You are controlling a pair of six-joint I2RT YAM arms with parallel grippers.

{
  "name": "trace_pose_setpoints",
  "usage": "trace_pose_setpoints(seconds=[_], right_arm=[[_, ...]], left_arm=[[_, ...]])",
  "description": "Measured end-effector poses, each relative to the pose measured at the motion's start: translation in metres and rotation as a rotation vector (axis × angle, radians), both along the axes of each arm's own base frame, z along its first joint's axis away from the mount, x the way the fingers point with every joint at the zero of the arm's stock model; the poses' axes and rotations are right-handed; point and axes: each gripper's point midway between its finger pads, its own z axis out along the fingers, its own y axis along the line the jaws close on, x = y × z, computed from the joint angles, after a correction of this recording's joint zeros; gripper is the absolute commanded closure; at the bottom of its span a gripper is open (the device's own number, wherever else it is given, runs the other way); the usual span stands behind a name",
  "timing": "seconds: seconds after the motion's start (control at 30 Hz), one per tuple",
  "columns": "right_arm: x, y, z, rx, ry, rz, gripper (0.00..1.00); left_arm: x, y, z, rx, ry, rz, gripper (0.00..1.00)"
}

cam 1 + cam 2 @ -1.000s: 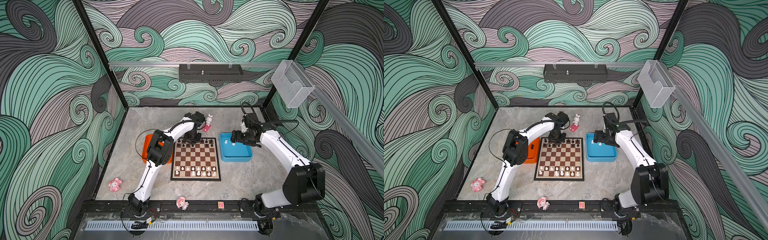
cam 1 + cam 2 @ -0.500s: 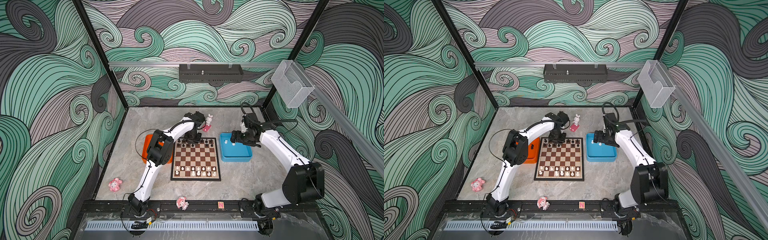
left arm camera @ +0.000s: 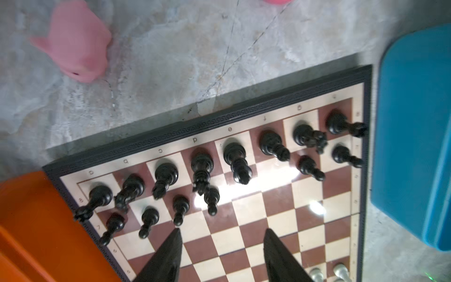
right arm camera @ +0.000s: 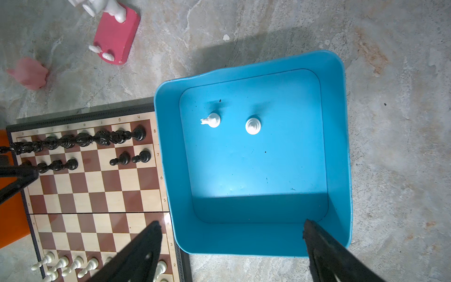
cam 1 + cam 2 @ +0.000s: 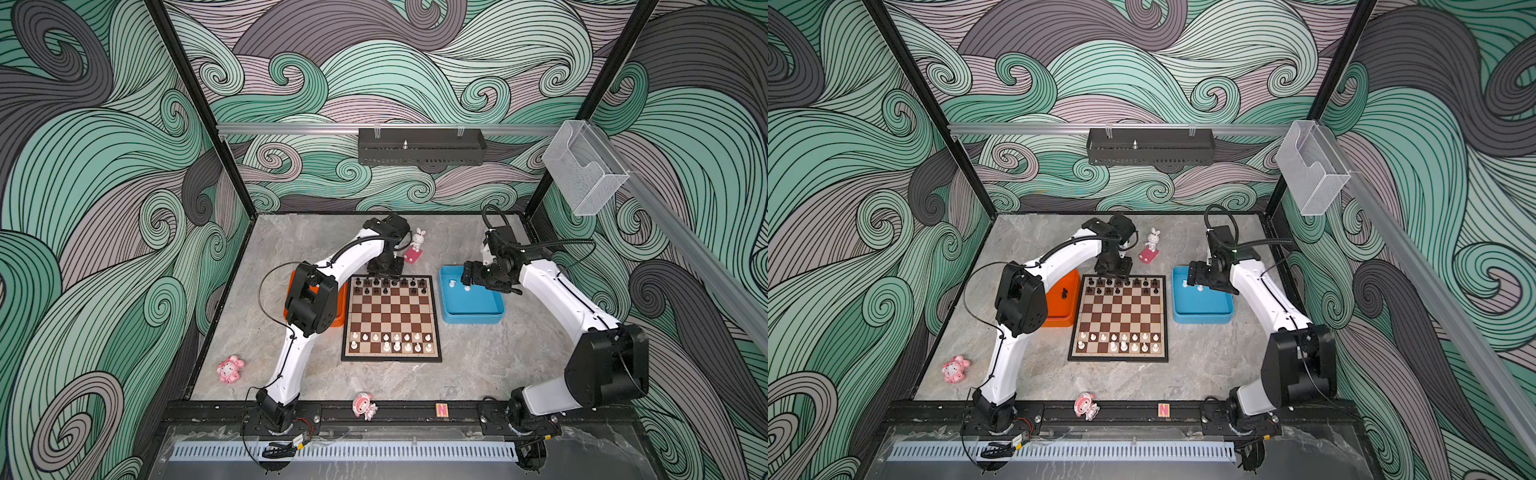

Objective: Set up the chess pieces on the board
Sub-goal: 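Lower the black pawn into the black pawn row and open the left gripper, then close the right gripper on a white pawn while the left returns over the orange tray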

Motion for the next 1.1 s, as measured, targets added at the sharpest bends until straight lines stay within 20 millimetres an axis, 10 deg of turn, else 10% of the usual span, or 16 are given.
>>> trace_pose_setpoints(seconds=[0.4,0.77,1.1], right_arm=[[0.024,-0.002,-0.04,-0.046,0.148,-0.032,0.13],[0.053,-0.021,-0.063,-0.106,0.186,-0.06,0.3],[0.059,-0.026,-0.078,-0.117,0.219,-0.06,0.44]], left_arm=[[0.005,0.027,0.063,-0.051,-0.119,0.041,0.28],[0.039,0.167,0.06,-0.041,-0.12,0.355,0.26],[0.039,0.207,0.036,-0.035,-0.08,0.441,0.26]])
